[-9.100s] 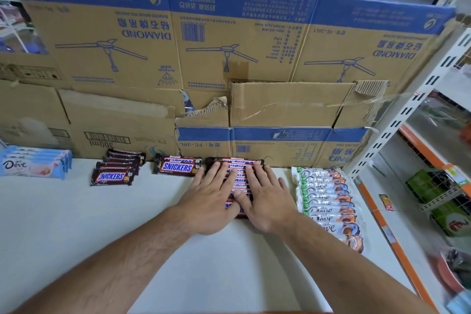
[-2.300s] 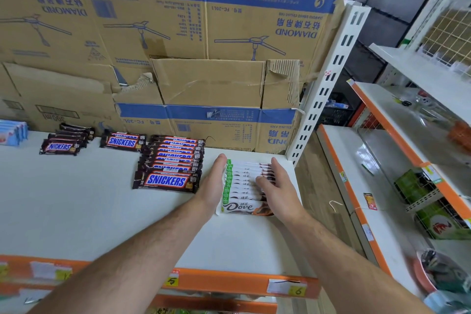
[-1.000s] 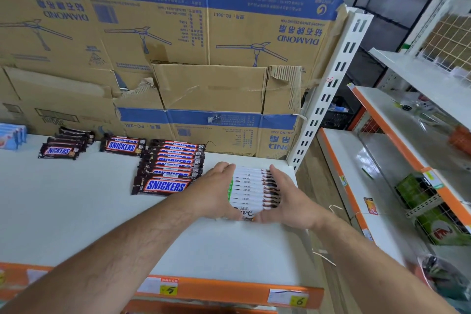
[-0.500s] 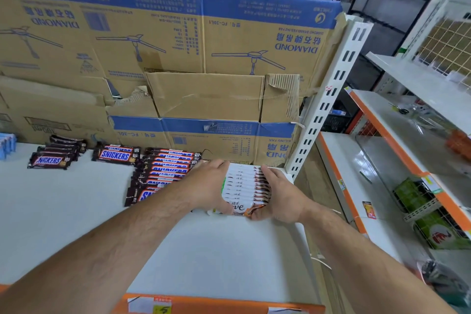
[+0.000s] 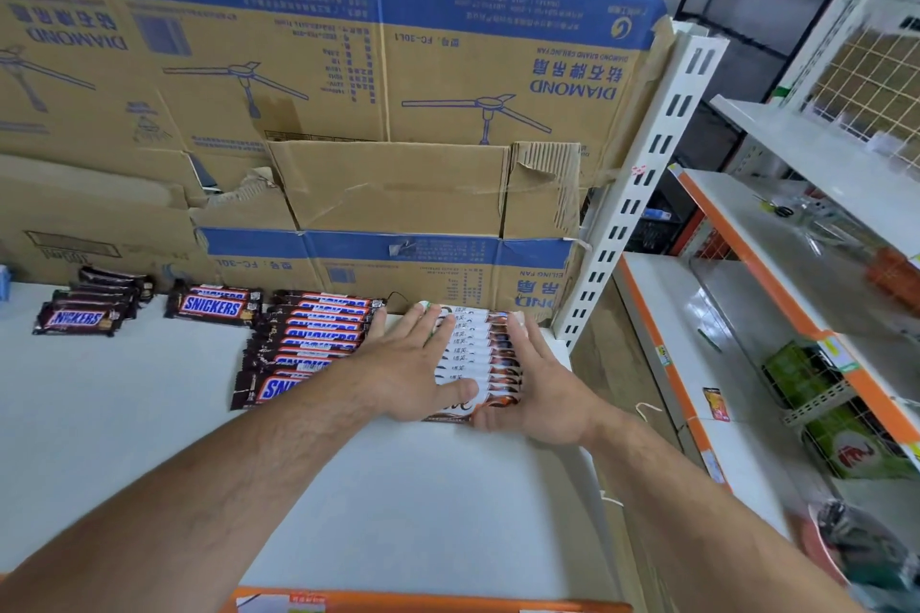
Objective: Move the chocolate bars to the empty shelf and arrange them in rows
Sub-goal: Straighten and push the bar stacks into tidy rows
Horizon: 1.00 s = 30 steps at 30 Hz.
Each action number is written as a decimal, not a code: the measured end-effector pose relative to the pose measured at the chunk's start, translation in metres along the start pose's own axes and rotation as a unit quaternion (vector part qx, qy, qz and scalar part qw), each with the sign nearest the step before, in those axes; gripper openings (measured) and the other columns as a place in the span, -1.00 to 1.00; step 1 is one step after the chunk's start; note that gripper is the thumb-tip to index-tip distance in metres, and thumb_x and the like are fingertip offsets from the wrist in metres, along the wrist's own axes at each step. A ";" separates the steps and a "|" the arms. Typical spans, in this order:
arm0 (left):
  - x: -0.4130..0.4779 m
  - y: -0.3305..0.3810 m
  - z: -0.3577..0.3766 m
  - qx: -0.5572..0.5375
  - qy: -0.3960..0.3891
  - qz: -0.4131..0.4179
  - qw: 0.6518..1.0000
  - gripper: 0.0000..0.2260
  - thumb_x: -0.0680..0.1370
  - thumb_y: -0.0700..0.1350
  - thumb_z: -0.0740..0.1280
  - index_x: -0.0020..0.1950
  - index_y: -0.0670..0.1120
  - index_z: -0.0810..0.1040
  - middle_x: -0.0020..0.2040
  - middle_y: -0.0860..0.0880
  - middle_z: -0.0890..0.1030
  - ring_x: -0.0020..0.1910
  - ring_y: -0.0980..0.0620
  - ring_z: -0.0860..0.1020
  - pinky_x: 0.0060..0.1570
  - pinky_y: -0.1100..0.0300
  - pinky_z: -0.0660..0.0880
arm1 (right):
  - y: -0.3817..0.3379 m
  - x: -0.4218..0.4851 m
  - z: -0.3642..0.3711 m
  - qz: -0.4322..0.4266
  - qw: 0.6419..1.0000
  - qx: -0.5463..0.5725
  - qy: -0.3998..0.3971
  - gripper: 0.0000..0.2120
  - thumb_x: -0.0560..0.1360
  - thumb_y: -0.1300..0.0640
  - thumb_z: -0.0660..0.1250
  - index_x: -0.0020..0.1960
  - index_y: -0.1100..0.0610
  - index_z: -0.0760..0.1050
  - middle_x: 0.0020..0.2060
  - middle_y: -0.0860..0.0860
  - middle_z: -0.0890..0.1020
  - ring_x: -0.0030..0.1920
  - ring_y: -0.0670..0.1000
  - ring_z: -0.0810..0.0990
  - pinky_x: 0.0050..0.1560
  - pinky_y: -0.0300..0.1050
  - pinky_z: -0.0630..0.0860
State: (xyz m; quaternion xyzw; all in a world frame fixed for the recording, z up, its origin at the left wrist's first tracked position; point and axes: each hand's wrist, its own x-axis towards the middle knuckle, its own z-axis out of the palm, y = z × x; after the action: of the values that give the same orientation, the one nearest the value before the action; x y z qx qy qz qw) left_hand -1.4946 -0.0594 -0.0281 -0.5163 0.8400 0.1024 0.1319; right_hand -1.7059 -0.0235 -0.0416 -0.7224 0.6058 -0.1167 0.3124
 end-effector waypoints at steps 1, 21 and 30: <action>0.001 0.000 0.000 0.000 -0.002 0.000 1.000 -0.10 0.41 0.52 -0.14 0.55 0.01 -0.32 0.56 0.01 -0.33 0.51 0.04 -0.37 0.43 -0.23 -0.33 | 0.000 -0.003 0.004 0.000 1.000 -0.021 0.004 0.34 0.13 -0.46 0.42 0.55 -0.01 -0.37 0.53 -0.11 -0.34 0.44 -0.25 -0.43 0.48 -0.23 -0.06; -0.024 0.017 0.022 0.037 0.146 -0.004 0.989 -0.20 0.47 0.40 -0.27 0.58 -0.06 -0.19 0.59 -0.01 -0.20 0.52 0.04 -0.33 0.40 -0.24 -0.38 | -0.003 -0.018 0.013 -0.035 0.989 -0.129 0.064 0.13 0.27 -0.54 0.21 0.58 -0.04 -0.25 0.55 -0.04 -0.31 0.56 -0.05 -0.06 0.43 -0.07 0.29; -0.037 0.029 0.034 0.072 0.109 -0.035 0.991 -0.34 0.61 0.24 -0.12 0.54 -0.06 -0.34 0.57 -0.01 -0.28 0.52 0.03 -0.34 0.40 -0.28 -0.33 | 0.003 -0.022 0.026 -0.082 0.967 -0.232 0.065 -0.14 0.49 -0.38 0.02 0.57 0.00 -0.28 0.57 -0.03 -0.21 0.54 0.08 0.07 0.42 0.02 0.25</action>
State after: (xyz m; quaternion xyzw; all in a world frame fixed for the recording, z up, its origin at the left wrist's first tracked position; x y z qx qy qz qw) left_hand -1.5006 -0.0047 -0.0465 -0.5428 0.8358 -0.0198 0.0804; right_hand -1.6991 0.0054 -0.0586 -0.8134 0.5736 -0.0447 0.0852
